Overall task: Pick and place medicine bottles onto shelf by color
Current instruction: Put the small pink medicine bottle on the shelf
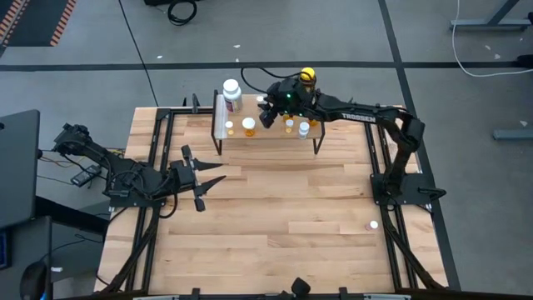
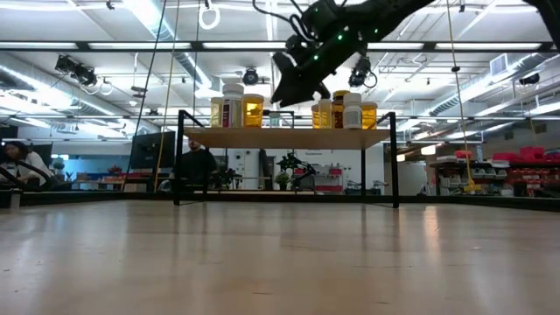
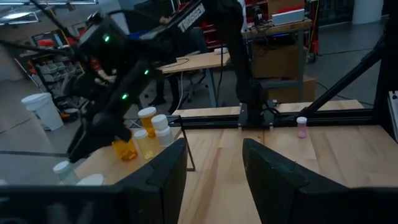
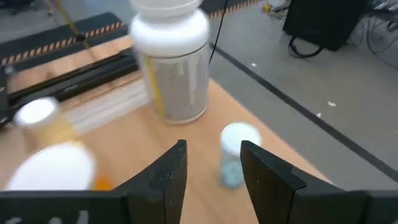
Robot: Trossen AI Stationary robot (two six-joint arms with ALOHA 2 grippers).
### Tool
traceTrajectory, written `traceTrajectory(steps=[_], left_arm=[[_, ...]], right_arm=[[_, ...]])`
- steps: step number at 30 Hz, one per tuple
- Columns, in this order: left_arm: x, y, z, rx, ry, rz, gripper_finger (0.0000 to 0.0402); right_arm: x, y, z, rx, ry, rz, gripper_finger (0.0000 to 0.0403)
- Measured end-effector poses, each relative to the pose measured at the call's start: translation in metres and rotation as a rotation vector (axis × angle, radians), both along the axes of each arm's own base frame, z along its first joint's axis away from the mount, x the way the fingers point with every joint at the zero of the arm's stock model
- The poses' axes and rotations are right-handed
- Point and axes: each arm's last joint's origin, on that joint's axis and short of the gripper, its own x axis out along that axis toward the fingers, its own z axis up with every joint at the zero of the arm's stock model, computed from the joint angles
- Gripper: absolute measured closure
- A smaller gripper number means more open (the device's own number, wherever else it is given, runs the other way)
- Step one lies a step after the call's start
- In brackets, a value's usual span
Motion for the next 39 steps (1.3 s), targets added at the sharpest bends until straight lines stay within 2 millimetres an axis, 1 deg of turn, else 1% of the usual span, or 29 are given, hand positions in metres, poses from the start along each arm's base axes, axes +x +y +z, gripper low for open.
traceTrajectory(steps=[6,10,14,17,19,22,27,33,39], left_arm=[[0.000,0.000,-0.001,-0.020,-0.003,0.001,0.0239],[0.000,0.000,-0.001,-0.019,0.000,0.001,0.0239],[0.000,0.000,-0.001,-0.019,0.000,0.001,0.0239],[0.000,0.000,-0.001,-0.019,-0.001,0.001,0.0239],[0.000,0.000,-0.001,-0.023,-0.002,0.001,0.0239],[0.000,0.000,-0.001,-0.031,-0.005,0.001,0.0239],[0.000,0.000,-0.001,-0.049,-0.012,0.002,0.0239],[0.000,0.000,-0.001,-0.050,-0.012,0.002,0.0239],[0.000,0.000,-0.001,-0.049,-0.010,0.002,0.0239]], right_arm=[[-0.011,0.034,0.018,0.063,0.044,0.059,0.0198],[-0.023,0.061,0.030,0.128,0.097,0.109,0.0167],[-0.036,0.093,0.040,0.176,0.157,0.172,0.0154],[-0.045,0.119,0.042,0.232,0.221,0.214,0.0155],[-0.050,0.135,0.040,0.283,0.278,0.225,0.0157],[-0.060,0.158,0.032,0.381,0.401,0.208,0.0159],[-0.080,0.191,0.019,0.508,0.632,0.127,0.0160],[-0.098,0.225,0.000,0.550,0.788,0.047,0.0160],[-0.116,0.251,-0.032,0.581,0.919,-0.001,0.0160]])
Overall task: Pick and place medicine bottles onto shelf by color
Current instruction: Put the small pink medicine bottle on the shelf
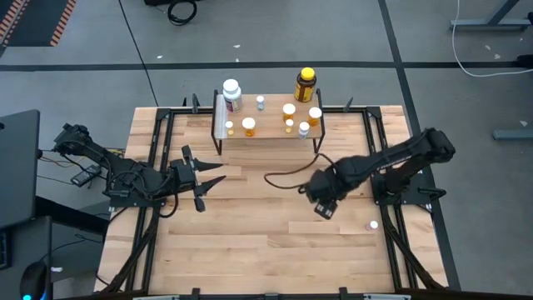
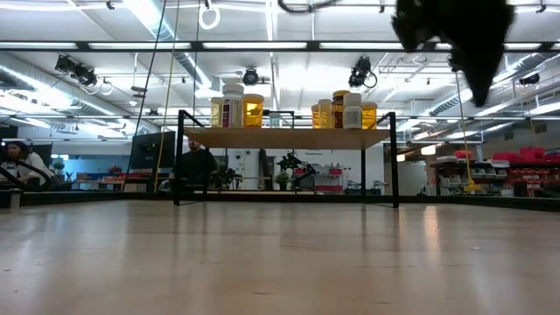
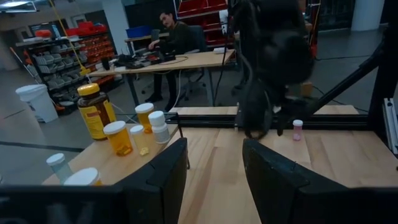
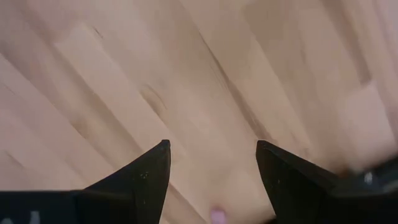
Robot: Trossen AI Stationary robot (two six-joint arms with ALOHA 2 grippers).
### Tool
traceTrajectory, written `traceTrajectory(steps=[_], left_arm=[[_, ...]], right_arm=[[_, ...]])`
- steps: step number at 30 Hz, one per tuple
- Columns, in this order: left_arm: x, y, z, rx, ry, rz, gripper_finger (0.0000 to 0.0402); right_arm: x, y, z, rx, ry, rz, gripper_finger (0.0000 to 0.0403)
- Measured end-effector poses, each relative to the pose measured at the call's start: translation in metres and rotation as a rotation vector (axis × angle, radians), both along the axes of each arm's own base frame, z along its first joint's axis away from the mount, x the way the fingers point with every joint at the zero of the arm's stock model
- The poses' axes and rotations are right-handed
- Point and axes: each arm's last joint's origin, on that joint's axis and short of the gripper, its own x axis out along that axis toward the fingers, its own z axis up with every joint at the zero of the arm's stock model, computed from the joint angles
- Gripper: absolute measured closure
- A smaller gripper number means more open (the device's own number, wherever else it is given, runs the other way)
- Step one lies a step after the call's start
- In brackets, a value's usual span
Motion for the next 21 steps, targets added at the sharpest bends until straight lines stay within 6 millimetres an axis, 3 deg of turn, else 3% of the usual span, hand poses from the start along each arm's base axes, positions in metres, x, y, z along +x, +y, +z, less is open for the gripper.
traceTrajectory(steps=[10,21], left_arm=[[0.000,0.000,0.000,-0.005,0.000,0.000,0.0239],[0.000,0.000,0.000,-0.025,-0.007,0.001,0.0239]], right_arm=[[-0.039,0.040,-0.043,0.005,0.206,-0.041,0.0160],[-0.071,0.085,-0.045,-0.064,0.191,-0.095,0.0176]])
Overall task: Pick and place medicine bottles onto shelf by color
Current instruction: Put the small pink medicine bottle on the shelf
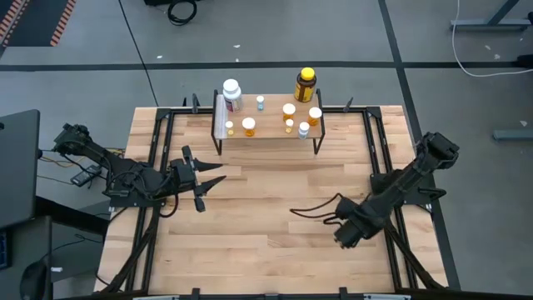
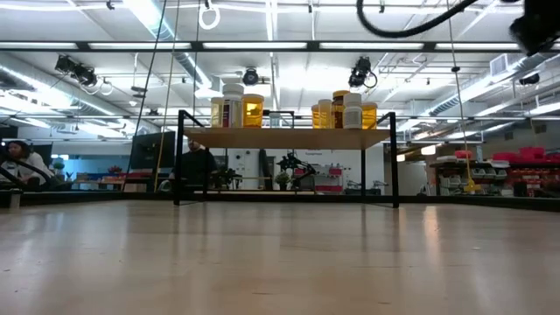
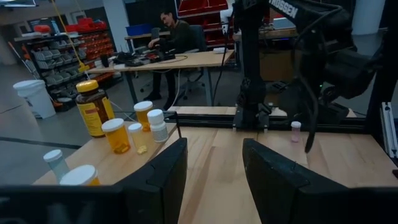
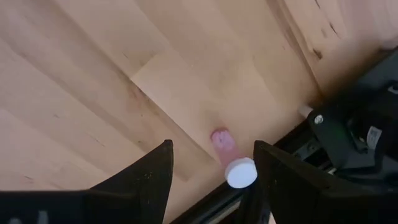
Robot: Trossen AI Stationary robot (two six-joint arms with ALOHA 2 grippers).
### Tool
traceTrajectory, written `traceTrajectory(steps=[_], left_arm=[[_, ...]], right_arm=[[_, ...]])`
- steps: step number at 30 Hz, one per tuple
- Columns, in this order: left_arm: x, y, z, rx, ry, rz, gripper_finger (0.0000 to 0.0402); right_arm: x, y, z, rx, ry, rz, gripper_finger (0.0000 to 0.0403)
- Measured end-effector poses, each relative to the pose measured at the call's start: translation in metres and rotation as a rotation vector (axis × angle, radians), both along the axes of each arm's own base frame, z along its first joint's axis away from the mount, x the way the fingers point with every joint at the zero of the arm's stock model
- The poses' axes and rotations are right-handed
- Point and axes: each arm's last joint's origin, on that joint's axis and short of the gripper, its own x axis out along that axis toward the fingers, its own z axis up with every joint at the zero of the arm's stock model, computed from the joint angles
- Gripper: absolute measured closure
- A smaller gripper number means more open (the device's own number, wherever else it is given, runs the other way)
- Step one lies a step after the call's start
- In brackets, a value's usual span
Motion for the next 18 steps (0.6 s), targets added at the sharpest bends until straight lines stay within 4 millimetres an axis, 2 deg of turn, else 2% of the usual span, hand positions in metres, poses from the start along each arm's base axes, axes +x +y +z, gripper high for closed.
traceTrajectory(steps=[6,12,18], left_arm=[[0.000,0.000,0.000,-0.018,-0.006,0.001,0.0239],[0.000,0.000,0.000,-0.022,-0.008,0.001,0.0239],[0.000,0.000,0.000,-0.021,-0.008,0.001,0.0239]], right_arm=[[-0.016,0.015,0.000,-0.068,-0.034,-0.022,0.0182],[-0.033,0.018,0.003,-0.174,-0.002,-0.053,0.0178],[-0.043,0.023,0.008,-0.178,-0.073,-0.096,0.0177]])
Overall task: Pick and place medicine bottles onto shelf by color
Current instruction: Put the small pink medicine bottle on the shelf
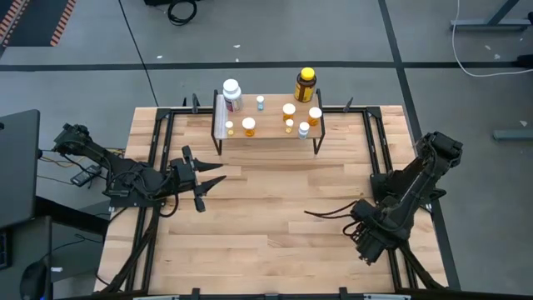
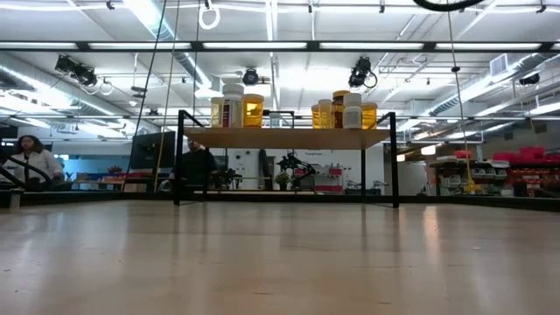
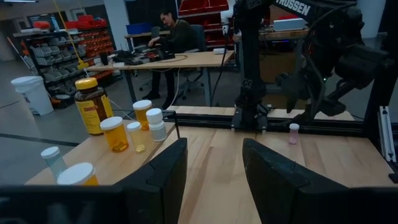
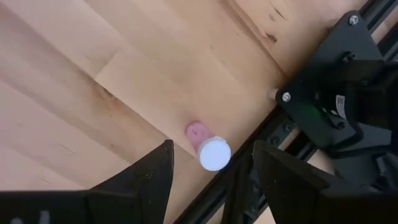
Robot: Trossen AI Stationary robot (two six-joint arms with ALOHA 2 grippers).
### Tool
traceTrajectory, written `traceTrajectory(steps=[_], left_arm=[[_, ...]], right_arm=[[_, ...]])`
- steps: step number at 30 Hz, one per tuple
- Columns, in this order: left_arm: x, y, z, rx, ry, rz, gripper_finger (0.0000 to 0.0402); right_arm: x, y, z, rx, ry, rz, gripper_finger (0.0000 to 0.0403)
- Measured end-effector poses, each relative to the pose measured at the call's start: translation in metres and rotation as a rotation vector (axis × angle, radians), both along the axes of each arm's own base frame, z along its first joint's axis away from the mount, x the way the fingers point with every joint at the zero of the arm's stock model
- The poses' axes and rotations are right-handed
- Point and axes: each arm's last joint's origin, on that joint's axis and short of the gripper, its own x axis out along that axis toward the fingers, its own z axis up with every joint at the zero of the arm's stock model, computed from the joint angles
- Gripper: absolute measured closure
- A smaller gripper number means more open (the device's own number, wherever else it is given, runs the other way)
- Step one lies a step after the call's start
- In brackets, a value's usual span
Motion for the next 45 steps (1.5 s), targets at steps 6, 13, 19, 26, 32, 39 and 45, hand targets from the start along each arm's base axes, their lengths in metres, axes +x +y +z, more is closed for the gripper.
traceTrajectory(steps=[6,13,19,26,32,39,45], left_arm=[[0.000,0.000,0.000,0.000,0.000,0.000,0.0239],[0.000,0.000,0.000,0.000,0.000,0.000,0.0239],[0.000,0.000,0.000,0.000,0.000,0.000,0.0239],[0.000,0.000,0.000,0.000,0.000,0.000,0.0239],[0.000,0.000,0.000,0.001,0.000,0.000,0.0239],[0.000,0.000,0.000,0.001,0.000,0.000,0.0239],[0.000,0.000,0.000,0.001,0.000,0.000,0.0239]], right_arm=[[-0.009,0.003,-0.002,0.024,-0.070,-0.042,0.0176],[-0.022,-0.005,-0.025,0.111,-0.052,-0.065,0.0176],[-0.028,-0.013,-0.017,0.141,-0.082,-0.107,0.0178],[-0.032,-0.018,-0.032,0.144,-0.087,-0.141,0.0178],[-0.033,-0.018,-0.044,0.187,-0.057,-0.150,0.0178],[-0.033,-0.019,-0.051,0.190,-0.089,-0.145,0.0178],[-0.034,-0.020,-0.055,0.188,-0.093,-0.143,0.0191]])
